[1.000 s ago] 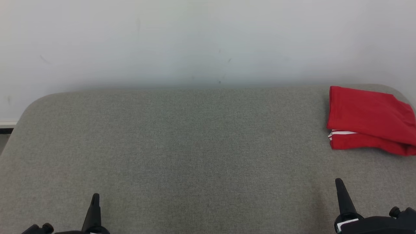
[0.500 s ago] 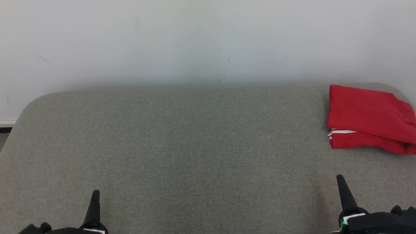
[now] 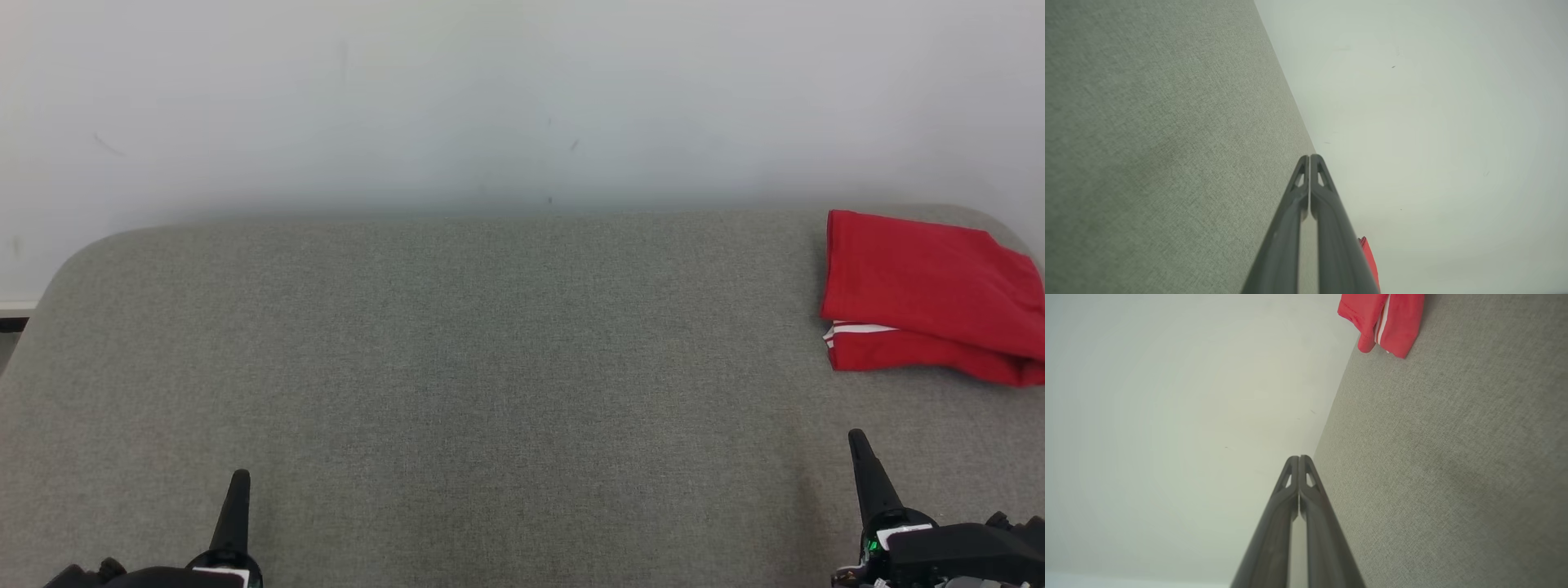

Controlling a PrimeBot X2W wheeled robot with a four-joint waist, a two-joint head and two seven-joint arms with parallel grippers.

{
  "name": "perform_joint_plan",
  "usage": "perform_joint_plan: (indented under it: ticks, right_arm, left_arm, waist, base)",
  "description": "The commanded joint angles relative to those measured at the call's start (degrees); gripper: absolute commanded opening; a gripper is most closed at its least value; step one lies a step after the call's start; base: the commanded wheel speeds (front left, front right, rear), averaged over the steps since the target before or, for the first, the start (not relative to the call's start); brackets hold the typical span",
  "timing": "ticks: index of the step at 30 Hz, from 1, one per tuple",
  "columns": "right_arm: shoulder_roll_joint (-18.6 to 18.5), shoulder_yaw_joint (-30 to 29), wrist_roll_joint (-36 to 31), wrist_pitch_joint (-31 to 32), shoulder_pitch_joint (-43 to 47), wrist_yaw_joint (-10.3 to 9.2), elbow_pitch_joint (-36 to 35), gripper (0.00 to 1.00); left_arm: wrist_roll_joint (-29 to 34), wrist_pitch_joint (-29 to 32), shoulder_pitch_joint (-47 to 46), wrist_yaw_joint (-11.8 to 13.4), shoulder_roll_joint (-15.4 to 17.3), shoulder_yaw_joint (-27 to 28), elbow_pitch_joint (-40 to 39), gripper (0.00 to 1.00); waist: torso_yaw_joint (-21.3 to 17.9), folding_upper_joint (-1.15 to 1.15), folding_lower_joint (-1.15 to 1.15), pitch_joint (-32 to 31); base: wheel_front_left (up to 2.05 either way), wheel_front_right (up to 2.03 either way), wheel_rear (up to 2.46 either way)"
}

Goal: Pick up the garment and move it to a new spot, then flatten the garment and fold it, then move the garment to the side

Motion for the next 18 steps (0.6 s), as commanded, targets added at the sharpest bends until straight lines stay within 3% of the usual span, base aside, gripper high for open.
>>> perform_joint_plan:
  ticks: [1, 18]
  right_arm:
    - [-0.2, -0.3, 1.5, 0.2, -1.0, -0.08, -0.2, 0.00]
    - [0.0, -1.1, 8.7, 1.8, -2.3, -0.10, 0.8, 0.00]
  left_arm:
    - [-1.7, 0.4, -1.1, -0.3, -0.1, 0.4, -0.2, 0.00]
    - [-9.2, 2.2, -2.0, -1.0, -0.7, 1.5, 0.5, 0.00]
  waist:
    - [0.0, 0.00, -0.01, 0.0]
    - [-0.1, 0.00, -0.01, 0.4]
  base:
    - [0.00, 0.00, 0.00]
    - [0.00, 0.00, 0.00]
